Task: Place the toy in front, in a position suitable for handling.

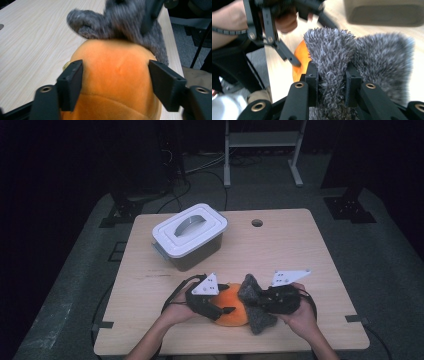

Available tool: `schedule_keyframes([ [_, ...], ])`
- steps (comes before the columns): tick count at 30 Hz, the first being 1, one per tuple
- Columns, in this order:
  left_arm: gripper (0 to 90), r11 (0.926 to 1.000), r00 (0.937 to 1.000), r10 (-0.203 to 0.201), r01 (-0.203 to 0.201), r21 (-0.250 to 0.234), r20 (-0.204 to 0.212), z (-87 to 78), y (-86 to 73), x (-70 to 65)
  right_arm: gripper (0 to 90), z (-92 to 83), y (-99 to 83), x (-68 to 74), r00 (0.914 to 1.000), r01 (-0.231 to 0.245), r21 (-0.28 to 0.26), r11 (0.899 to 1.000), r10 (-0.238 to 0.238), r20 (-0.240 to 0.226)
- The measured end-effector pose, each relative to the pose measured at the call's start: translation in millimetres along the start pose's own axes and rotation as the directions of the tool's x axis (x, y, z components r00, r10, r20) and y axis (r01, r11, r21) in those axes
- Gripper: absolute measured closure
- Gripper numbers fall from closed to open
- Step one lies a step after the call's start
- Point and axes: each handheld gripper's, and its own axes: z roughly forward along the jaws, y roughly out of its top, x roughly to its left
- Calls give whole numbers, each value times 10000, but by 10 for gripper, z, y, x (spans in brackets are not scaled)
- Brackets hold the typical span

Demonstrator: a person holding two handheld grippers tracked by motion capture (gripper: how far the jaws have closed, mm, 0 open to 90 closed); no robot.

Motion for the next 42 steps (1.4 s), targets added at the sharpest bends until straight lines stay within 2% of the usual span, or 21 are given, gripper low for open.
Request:
schedule_keyframes([
  [2,196,9996,9998,-191,190,-198,-71,-32,10,25,694,39,-27,5,9997,25,164,9999,-21,-240],
  [5,81,9990,9987,-450,448,-93,-224,-30,5,58,693,24,-53,9,9980,124,391,9992,-100,-630],
  [7,81,9963,9963,-853,852,98,122,10,-31,94,693,14,-78,8,9960,158,472,9988,-115,-887],
  [8,81,9918,9915,-1224,1206,413,446,59,-63,115,693,9,-83,9,9955,155,510,9986,-107,-938],
  [9,85,9892,9887,-1400,1372,525,535,93,-89,125,693,6,-78,9,9951,130,508,9986,-79,-988],
  [10,125,9894,9883,-1405,1379,465,598,102,-103,122,694,5,-69,14,9957,178,509,9985,-130,-915],
  [12,247,9947,9943,-993,982,291,396,69,-94,106,699,-3,-39,29,9979,244,540,9982,-211,-605],
  [13,279,9963,9961,-851,848,106,246,42,-79,99,702,-14,-24,32,9984,201,447,9988,-177,-537],
  [15,320,9984,9991,-391,383,-408,-175,9,-48,57,702,-54,34,44,9994,162,-125,9998,-166,-313],
  [17,320,9989,9985,30,-56,-465,-545,23,-16,14,701,-73,82,54,9996,112,-637,9979,-130,-269],
  [20,307,9997,9989,107,-117,-204,-462,40,-32,24,700,-25,94,64,9994,290,-537,9981,-300,-175],
  [23,301,9998,9996,-161,159,-96,-243,10,-87,73,701,22,10,24,9994,230,-290,9993,-237,-233],
  [25,292,9996,9994,-300,300,-8,-178,-13,-113,105,701,17,-42,-19,9997,65,-191,9998,-69,-230],
  [27,288,9989,9988,-476,476,-24,-131,-16,-139,129,701,2,-73,-45,10000,8,-39,10000,-8,-11],
  [29,285,9990,9990,-440,440,11,-92,-14,-141,134,701,-9,-65,-42,9999,-143,-91,9999,143,96],
  [32,282,9993,9993,-369,369,62,-52,-22,-143,132,695,12,5,48,9999,102,-292,9995,-101,49],
  [35,283,9993,9993,-365,365,15,-29,-45,-155,142,696,64,12,83,9994,353,-130,9993,-354,-67],
  [38,294,9992,9988,-404,403,-50,-260,-49,-141,127,699,35,-23,26,9998,197,-46,9998,-197,24],
  [40,309,9998,9979,-178,172,-107,-622,-42,-95,94,700,-9,-52,-46,9997,-20,-79,10000,21,245],
  [42,318,9999,9969,42,-54,-148,-785,-41,-69,75,701,-45,-38,-77,9986,-323,-322,9990,336,396],
])
